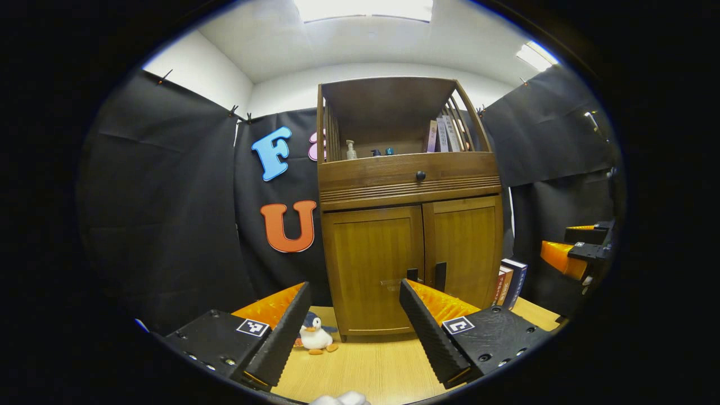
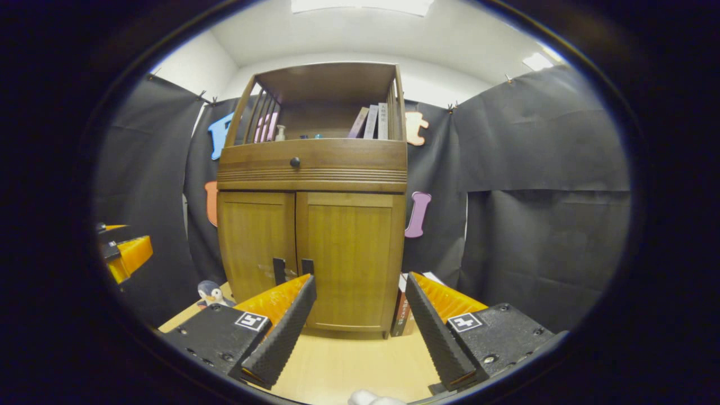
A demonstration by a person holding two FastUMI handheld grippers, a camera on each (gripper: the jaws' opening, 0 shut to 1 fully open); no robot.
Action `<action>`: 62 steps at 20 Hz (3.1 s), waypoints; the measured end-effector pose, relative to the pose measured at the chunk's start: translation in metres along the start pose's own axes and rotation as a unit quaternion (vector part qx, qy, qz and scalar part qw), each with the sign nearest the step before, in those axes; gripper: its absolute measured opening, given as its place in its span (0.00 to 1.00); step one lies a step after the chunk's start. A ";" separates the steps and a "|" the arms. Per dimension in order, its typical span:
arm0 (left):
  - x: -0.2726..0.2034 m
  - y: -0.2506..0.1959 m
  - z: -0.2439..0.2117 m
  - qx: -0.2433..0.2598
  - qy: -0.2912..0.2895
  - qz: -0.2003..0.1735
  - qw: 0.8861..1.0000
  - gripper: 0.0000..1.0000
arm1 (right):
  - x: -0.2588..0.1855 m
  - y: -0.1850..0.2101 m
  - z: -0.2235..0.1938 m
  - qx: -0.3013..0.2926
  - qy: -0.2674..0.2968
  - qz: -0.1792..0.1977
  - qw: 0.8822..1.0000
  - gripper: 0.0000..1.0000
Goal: Open the right door of the double-door shoe cabinet with the right hand, and open the left door with the left hand.
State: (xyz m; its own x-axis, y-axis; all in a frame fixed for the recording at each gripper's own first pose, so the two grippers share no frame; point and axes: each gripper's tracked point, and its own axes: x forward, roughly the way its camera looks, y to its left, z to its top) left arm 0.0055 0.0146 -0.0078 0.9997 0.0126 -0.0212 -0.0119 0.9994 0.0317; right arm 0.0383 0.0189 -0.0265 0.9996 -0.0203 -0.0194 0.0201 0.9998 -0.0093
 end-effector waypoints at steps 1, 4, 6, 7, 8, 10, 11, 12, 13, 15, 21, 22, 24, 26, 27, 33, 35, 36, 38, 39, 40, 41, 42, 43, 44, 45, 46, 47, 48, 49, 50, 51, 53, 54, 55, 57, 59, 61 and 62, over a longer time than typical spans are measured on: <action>-0.002 0.002 -0.001 0.002 0.000 0.003 1.000 0.96 | 0.007 0.003 -0.004 -0.003 0.002 0.001 1.000 1.00; -0.003 0.006 0.000 -0.001 0.005 0.012 1.000 0.96 | 0.032 0.013 -0.015 -0.010 0.002 0.006 1.000 1.00; -0.005 0.008 -0.001 -0.003 0.008 0.018 1.000 0.96 | 0.049 0.021 -0.024 -0.010 0.004 0.014 1.000 1.00; -0.006 0.008 -0.002 -0.003 0.008 0.022 1.000 0.96 | 0.061 0.028 -0.030 -0.009 0.005 0.017 1.000 1.00; -0.008 0.010 -0.002 0.000 0.008 0.027 1.000 0.96 | 0.073 0.036 -0.036 -0.007 0.001 0.021 1.000 1.00; -0.013 0.013 -0.004 0.005 0.012 0.034 0.999 0.96 | 0.100 0.050 -0.050 -0.007 0.007 0.031 0.999 1.00; -0.015 0.017 -0.004 0.007 0.014 0.041 0.999 0.96 | 0.111 0.057 -0.059 -0.008 0.017 0.038 0.999 1.00; -0.015 0.020 -0.004 0.009 0.015 0.044 0.999 0.96 | 0.124 0.065 -0.067 -0.009 0.026 0.042 0.999 1.00; -0.016 0.021 -0.003 0.010 0.014 0.048 0.999 0.96 | 0.137 0.072 -0.075 -0.011 0.029 0.043 0.999 1.00; -0.020 0.026 -0.005 0.011 0.019 0.060 0.998 0.96 | 0.161 0.087 -0.086 -0.005 0.045 0.053 0.998 1.00; -0.030 0.036 -0.011 0.008 0.039 0.082 0.996 0.96 | 0.229 0.108 -0.111 -0.007 0.063 0.043 0.997 1.00; -0.030 0.037 -0.011 0.008 0.038 0.085 0.996 0.96 | 0.238 0.111 -0.112 -0.009 0.063 0.045 0.997 1.00; -0.031 0.039 -0.011 0.009 0.039 0.092 0.995 0.96 | 0.255 0.114 -0.119 -0.013 0.070 0.046 0.996 1.00; -0.032 0.040 -0.012 0.009 0.041 0.095 0.995 0.96 | 0.268 0.119 -0.124 -0.011 0.075 0.046 0.996 0.98; -0.034 0.038 -0.011 0.009 0.042 0.096 0.994 0.96 | 0.274 0.118 -0.125 -0.012 0.076 0.044 0.996 0.97; -0.035 0.044 -0.017 0.009 0.048 0.101 0.994 0.96 | 0.295 0.124 -0.133 -0.001 0.093 0.049 0.994 0.71; -0.035 0.046 -0.021 0.006 0.052 0.101 0.993 0.96 | 0.298 0.123 -0.136 0.004 0.102 0.048 0.994 0.62; -0.035 0.045 -0.022 0.005 0.053 0.101 0.993 0.96 | 0.298 0.125 -0.135 0.011 0.102 0.051 0.993 0.54; -0.036 0.047 -0.023 0.003 0.055 0.099 0.994 0.96 | 0.300 0.126 -0.139 0.006 0.105 0.051 0.993 0.39; -0.037 0.048 -0.024 0.002 0.055 0.098 0.994 0.96 | 0.299 0.127 -0.138 0.006 0.107 0.051 0.993 0.38; -0.036 0.048 -0.024 0.001 0.055 0.097 0.994 0.96 | 0.299 0.128 -0.138 0.011 0.111 0.053 0.992 0.36; -0.036 0.048 -0.024 0.001 0.054 0.096 0.994 0.96 | 0.297 0.128 -0.138 0.013 0.114 0.056 0.992 0.35; -0.036 0.046 -0.023 0.000 0.053 0.094 0.994 0.96 | 0.294 0.126 -0.138 0.012 0.116 0.058 0.991 0.35; -0.036 0.046 -0.023 -0.001 0.052 0.092 0.994 1.00 | 0.291 0.124 -0.138 0.011 0.118 0.059 0.991 0.35; -0.036 0.046 -0.022 -0.001 0.049 0.091 0.995 0.96 | 0.286 0.123 -0.138 0.011 0.119 0.061 0.991 0.34; -0.037 0.046 -0.020 0.000 0.046 0.089 0.995 1.00 | 0.280 0.122 -0.139 0.010 0.119 0.063 0.991 0.34; -0.037 0.045 -0.019 0.002 0.044 0.088 0.995 0.96 | 0.273 0.120 -0.138 0.011 0.118 0.065 0.991 0.34; -0.037 0.045 -0.019 0.003 0.042 0.087 0.995 0.96 | 0.267 0.119 -0.139 0.011 0.117 0.066 0.991 0.35; -0.037 0.044 -0.020 0.002 0.041 0.085 0.996 0.96 | 0.259 0.117 -0.139 0.012 0.116 0.067 0.991 0.35; -0.038 0.043 -0.020 0.000 0.040 0.083 0.996 0.96 | 0.252 0.114 -0.140 0.011 0.115 0.068 0.991 0.35; -0.038 0.041 -0.021 -0.002 0.040 0.080 0.996 0.96 | 0.244 0.111 -0.140 0.009 0.114 0.069 0.991 0.35; -0.038 0.041 -0.023 -0.004 0.041 0.077 0.996 0.96 | 0.235 0.107 -0.140 0.009 0.113 0.070 0.991 0.35; -0.039 0.038 -0.022 -0.005 0.041 0.071 0.997 0.96 | 0.220 0.101 -0.141 0.006 0.113 0.074 0.991 0.34; -0.041 0.037 -0.022 -0.005 0.041 0.068 0.997 0.96 | 0.212 0.096 -0.140 0.006 0.113 0.075 0.991 0.34; -0.041 0.036 -0.021 -0.004 0.041 0.066 0.997 0.96 | 0.205 0.093 -0.142 0.005 0.114 0.074 0.991 0.34; -0.041 0.034 -0.021 -0.003 0.040 0.061 0.997 0.96 | 0.190 0.084 -0.142 0.002 0.112 0.070 0.991 0.34; -0.045 0.031 -0.021 -0.004 0.039 0.056 0.998 0.96 | 0.174 0.074 -0.142 0.001 0.111 0.068 0.991 0.34; -0.046 0.028 -0.021 -0.004 0.039 0.050 0.998 0.96 | 0.161 0.065 -0.143 0.001 0.112 0.068 0.991 0.32; -0.047 0.026 -0.021 -0.004 0.038 0.047 0.998 0.96 | 0.155 0.059 -0.143 -0.001 0.113 0.067 0.991 0.31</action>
State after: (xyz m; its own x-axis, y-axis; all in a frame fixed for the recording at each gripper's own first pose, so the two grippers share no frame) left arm -0.0427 0.0404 -0.0271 0.9897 0.1075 -0.0948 -0.1053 0.9940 0.0281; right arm 0.1917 0.0736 -0.1731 0.9636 0.1106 -0.2432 -0.1126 0.9936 0.0060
